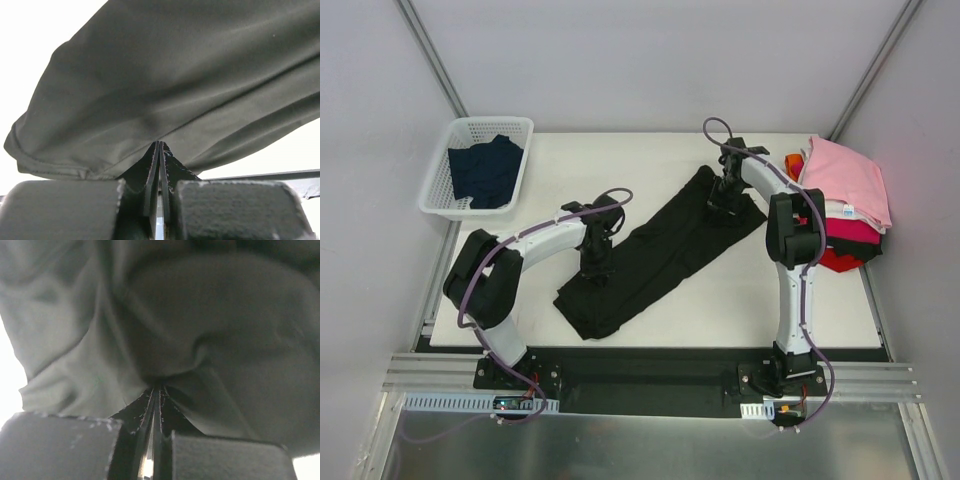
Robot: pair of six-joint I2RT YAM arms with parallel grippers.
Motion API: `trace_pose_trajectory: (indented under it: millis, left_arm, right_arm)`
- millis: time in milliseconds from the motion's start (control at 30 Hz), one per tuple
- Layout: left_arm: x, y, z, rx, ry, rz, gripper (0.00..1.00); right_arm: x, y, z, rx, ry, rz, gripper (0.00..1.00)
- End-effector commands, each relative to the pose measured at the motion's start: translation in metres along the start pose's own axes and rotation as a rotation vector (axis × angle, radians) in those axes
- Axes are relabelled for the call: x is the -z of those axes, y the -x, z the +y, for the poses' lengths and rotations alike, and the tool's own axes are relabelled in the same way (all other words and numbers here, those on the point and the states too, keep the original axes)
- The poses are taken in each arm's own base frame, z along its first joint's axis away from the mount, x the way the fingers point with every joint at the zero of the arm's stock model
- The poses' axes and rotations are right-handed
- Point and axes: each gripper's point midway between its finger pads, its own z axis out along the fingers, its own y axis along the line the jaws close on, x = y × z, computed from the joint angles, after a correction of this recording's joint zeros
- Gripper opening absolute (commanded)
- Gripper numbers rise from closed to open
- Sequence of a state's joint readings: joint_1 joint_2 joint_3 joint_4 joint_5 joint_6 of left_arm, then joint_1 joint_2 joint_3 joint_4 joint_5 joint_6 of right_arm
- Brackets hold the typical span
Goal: Fold and stack the t-shirts
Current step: Rotate the tshirt 90 degrees
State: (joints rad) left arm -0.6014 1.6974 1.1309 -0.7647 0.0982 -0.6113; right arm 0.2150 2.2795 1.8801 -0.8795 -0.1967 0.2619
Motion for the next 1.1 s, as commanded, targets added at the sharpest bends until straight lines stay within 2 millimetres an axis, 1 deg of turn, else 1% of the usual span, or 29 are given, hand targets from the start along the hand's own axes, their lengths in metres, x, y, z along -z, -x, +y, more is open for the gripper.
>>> trace_pose_trajectory:
  millis: [0, 33, 100, 167, 233, 300, 400, 467, 500, 533, 567, 600, 633, 700, 733, 767, 800, 833, 900, 933, 967, 1000, 1033, 1067]
  left_arm:
    - [-0.011, -0.001, -0.001, -0.017, -0.013, 0.013, 0.00]
    - [-0.013, -0.002, -0.001, -0.020, -0.013, 0.016, 0.00]
    - [-0.018, -0.004, 0.002, -0.021, -0.010, 0.021, 0.00]
    - [-0.022, -0.009, 0.003, -0.013, -0.015, 0.032, 0.00]
    - [-0.023, -0.014, 0.001, 0.001, -0.030, 0.045, 0.00]
    - [-0.024, -0.022, -0.001, 0.006, -0.038, 0.051, 0.00]
    - [-0.024, -0.032, -0.006, 0.014, -0.050, 0.061, 0.00]
    - [-0.025, -0.040, -0.011, 0.007, -0.053, 0.072, 0.00]
    - [-0.026, -0.043, -0.013, 0.004, -0.054, 0.074, 0.00]
    - [-0.026, -0.047, -0.017, -0.005, -0.055, 0.080, 0.00]
    - [-0.028, -0.050, -0.018, -0.006, -0.054, 0.087, 0.00]
    - [-0.029, -0.052, -0.020, -0.010, -0.055, 0.092, 0.00]
    - [-0.030, -0.055, -0.025, -0.023, -0.058, 0.093, 0.00]
    - [-0.031, -0.058, -0.031, -0.035, -0.060, 0.097, 0.00]
    - [-0.031, -0.056, -0.037, -0.040, -0.071, 0.091, 0.00]
    - [-0.033, -0.060, -0.041, -0.053, -0.070, 0.098, 0.00]
    - [-0.034, -0.059, -0.045, -0.057, -0.074, 0.098, 0.00]
    - [-0.032, -0.055, -0.054, -0.064, -0.088, 0.083, 0.00]
    - [-0.036, -0.057, -0.063, -0.083, -0.086, 0.093, 0.00]
    - [-0.034, -0.053, -0.073, -0.092, -0.105, 0.085, 0.00]
    - [-0.038, -0.055, -0.077, -0.103, -0.101, 0.093, 0.00]
    - [-0.037, -0.054, -0.082, -0.112, -0.107, 0.091, 0.00]
    - [-0.035, -0.050, -0.091, -0.120, -0.123, 0.082, 0.00]
    - [-0.037, -0.049, -0.094, -0.125, -0.122, 0.084, 0.00]
  right_arm:
    - [-0.003, 0.018, 0.020, -0.039, 0.078, -0.020, 0.01]
    - [-0.009, 0.019, 0.021, -0.045, 0.080, -0.012, 0.01]
    - [-0.013, 0.019, 0.025, -0.057, 0.101, -0.001, 0.01]
    - [-0.018, 0.023, 0.033, -0.064, 0.133, 0.007, 0.01]
    - [-0.018, 0.030, 0.041, -0.074, 0.160, -0.002, 0.01]
    - [-0.027, 0.031, 0.047, -0.090, 0.188, 0.016, 0.01]
    - [-0.033, 0.037, 0.065, -0.106, 0.267, 0.016, 0.01]
    - [-0.033, 0.040, 0.086, -0.090, 0.338, 0.003, 0.01]
    - [-0.039, 0.041, 0.090, -0.087, 0.349, 0.005, 0.01]
    - [-0.039, 0.040, 0.100, -0.068, 0.377, 0.005, 0.01]
    - [-0.037, 0.043, 0.110, -0.057, 0.398, -0.005, 0.01]
    - [-0.044, 0.041, 0.113, -0.052, 0.403, 0.005, 0.01]
    - [-0.046, 0.036, 0.121, -0.041, 0.422, 0.018, 0.01]
    - [-0.050, 0.037, 0.131, -0.041, 0.453, 0.019, 0.01]
    - [-0.051, 0.031, 0.138, -0.036, 0.472, 0.037, 0.01]
    - [-0.052, 0.030, 0.143, -0.047, 0.485, 0.044, 0.01]
    - [-0.053, 0.031, 0.149, -0.044, 0.509, 0.038, 0.01]
    - [-0.055, 0.027, 0.155, -0.042, 0.530, 0.053, 0.01]
    - [-0.056, 0.027, 0.167, -0.050, 0.570, 0.053, 0.01]
    - [-0.058, 0.025, 0.170, -0.052, 0.585, 0.063, 0.01]
    - [-0.059, 0.025, 0.173, -0.059, 0.596, 0.063, 0.01]
    - [-0.057, 0.030, 0.180, -0.067, 0.623, 0.049, 0.01]
    - [-0.057, 0.030, 0.183, -0.074, 0.637, 0.049, 0.01]
    - [-0.056, 0.033, 0.185, -0.079, 0.646, 0.042, 0.01]
